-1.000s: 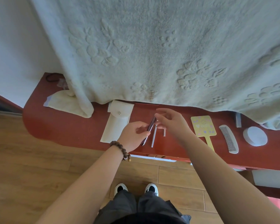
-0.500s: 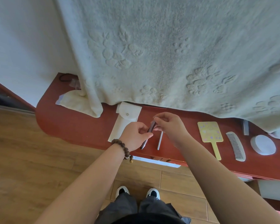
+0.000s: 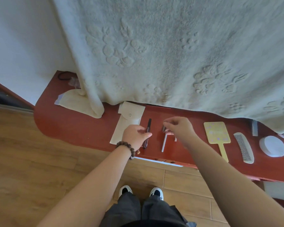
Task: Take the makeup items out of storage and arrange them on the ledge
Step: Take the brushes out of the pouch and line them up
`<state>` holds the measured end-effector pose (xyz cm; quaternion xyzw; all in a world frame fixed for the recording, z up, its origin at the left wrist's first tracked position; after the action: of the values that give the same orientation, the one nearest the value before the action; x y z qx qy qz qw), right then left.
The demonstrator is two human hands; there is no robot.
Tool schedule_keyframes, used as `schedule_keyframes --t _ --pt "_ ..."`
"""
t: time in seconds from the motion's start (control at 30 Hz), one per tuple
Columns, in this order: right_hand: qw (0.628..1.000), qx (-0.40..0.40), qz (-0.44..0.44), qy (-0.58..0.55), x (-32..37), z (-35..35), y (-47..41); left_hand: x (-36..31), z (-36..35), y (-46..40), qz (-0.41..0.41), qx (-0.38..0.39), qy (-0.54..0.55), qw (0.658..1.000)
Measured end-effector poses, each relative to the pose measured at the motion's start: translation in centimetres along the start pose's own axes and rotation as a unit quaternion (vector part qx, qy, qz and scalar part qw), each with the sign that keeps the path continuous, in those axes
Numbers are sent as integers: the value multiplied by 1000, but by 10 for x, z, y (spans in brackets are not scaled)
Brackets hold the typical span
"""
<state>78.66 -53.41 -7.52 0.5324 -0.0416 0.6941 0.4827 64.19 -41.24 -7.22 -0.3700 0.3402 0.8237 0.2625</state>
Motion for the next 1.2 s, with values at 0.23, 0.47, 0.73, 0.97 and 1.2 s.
schedule_keyframes --t 0.23,0.47,0.73,0.97,1.2 --pt "995 -53 -8 85 1 -5 -9 0 -18 -37 27 -25 -65 997" --pt "982 -74 -16 176 0 -17 -20 -2 -32 -42 17 -43 -108 993" --pt "970 -71 -19 230 0 -23 -25 -1 -34 -43 4 -40 -113 993" --pt "974 -73 -8 214 2 -20 -23 -3 -34 -43 -2 -27 -102 994" --pt "978 -74 45 192 14 -10 -7 -8 -15 -31 -37 -13 -71 997"
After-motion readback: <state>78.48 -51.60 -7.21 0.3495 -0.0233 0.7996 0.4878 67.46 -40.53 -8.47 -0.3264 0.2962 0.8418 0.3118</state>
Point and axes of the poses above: each hand's wrist, its own y-axis away from the middle knuckle, its own z-axis out of the back of the hand, x = y × z, the point moved 8 cm from there along -y, towards the middle knuckle, and after that the axes turned 6 degrees about y, right-handed, at the moved point
